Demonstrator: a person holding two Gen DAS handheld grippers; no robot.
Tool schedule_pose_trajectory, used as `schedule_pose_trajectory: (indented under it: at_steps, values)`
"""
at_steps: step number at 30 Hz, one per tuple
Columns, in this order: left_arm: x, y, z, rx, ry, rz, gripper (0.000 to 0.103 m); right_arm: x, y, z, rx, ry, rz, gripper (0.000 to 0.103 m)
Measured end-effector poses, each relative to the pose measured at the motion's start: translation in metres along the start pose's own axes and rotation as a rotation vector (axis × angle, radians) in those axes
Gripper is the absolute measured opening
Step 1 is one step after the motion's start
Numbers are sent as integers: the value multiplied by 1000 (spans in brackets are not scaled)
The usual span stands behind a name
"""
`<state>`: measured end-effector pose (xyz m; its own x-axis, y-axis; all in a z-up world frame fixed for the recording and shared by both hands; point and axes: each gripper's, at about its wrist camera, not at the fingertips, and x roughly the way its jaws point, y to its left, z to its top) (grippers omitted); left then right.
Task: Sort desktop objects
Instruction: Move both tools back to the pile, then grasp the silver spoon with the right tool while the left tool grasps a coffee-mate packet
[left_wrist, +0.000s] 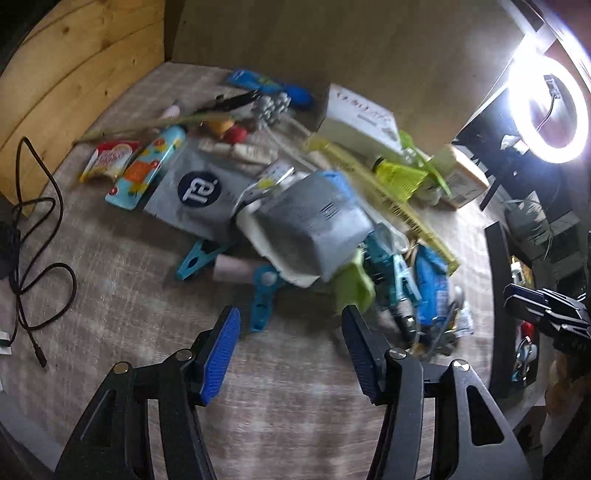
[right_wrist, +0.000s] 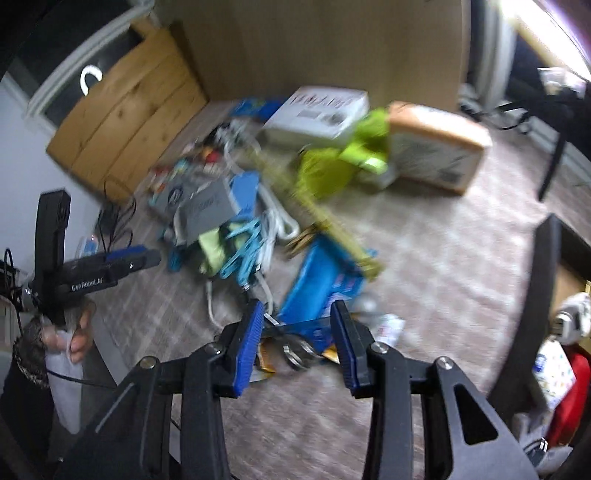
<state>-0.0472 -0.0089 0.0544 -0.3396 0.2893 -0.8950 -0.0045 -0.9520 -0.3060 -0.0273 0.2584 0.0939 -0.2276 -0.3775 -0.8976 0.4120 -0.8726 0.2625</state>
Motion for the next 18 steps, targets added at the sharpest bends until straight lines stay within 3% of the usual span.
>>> schedule_pose_trajectory:
  at_steps: [8, 12, 18]
  values:
    - [14, 5, -7, 22, 36, -31, 49, 32, 5, -18, 14, 91, 20, 37]
    - [12, -16, -11, 76, 53, -98, 49, 36, -18, -24, 135, 116, 36, 37]
    - [15, -75, -20, 255, 87, -164, 51, 46, -54, -24, 332, 132, 80, 38]
